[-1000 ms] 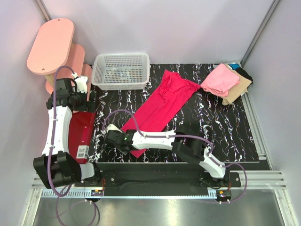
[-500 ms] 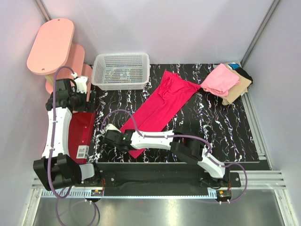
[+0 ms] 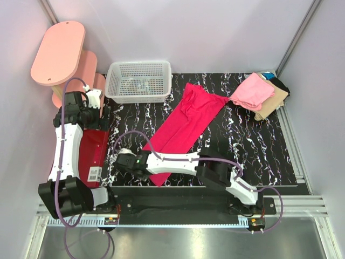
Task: Fold and stack the t-shirts
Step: Grab the bottom of the folded rectangular tshirt with right arm, then fold the folded rectangular tshirt in 1/3 of the way
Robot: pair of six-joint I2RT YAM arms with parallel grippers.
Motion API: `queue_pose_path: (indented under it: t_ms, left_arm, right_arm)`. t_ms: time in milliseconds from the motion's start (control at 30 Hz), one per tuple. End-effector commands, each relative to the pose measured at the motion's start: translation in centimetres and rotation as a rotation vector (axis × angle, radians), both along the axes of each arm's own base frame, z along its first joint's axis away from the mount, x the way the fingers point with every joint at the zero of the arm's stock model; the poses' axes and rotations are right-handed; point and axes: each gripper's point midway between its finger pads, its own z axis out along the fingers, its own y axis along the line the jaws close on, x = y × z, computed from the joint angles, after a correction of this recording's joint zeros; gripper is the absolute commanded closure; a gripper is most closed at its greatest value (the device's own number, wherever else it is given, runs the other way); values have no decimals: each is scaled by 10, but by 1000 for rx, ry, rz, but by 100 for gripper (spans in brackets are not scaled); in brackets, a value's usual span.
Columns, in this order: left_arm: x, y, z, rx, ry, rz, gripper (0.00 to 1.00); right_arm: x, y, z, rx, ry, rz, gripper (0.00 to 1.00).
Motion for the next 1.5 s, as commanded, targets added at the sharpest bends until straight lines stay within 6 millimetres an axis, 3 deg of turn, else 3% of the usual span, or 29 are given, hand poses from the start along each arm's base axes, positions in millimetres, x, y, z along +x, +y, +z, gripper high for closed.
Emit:
queue_pose_path:
  t_ms: [0,133,233,300,367,400,433,467,500,567,767,1200,1467]
  left_arm:
    - [6,3,12,18,-52,-2,1]
    - [6,3,12,20,-54,-2,1]
    - [6,4,15,24,-63,-2,1]
    - [6,4,18,24,-67,-1,1]
    - [7,4,18,24,-67,-1,1]
    - [7,4,19,24,-69,-1,1]
    - [7,3,20,23,-71,-3,1]
    - [7,3,19,21,-67,-2,1]
    - [7,3,18,19,-62,-4,1]
    - [8,2,15,12,-53,-10,1]
    - [10,-2,14,-11,-41,-21,1]
    - [9,-2,10,-9,-22,-33,1]
    - [5,-4,4,-16,-4,-46,1]
  right_arm:
    - [-35,23,44,67,53,94,100]
    - [-38,28,71,127,66,95,100]
    - [-33,22,81,143,63,76,100]
    - [-27,11,76,132,77,41,100]
    - [-8,2,85,175,82,-10,100]
    - [-6,-9,75,164,111,-36,100]
    - [2,-10,87,213,109,-55,100]
    - [21,-26,81,205,117,-107,100]
    - [27,-31,92,240,121,-122,100]
    - [52,-43,95,267,114,-180,100]
    - [89,-55,116,320,77,-227,100]
    - [159,-106,121,327,11,-381,100]
    - [199,-141,97,295,5,-492,100]
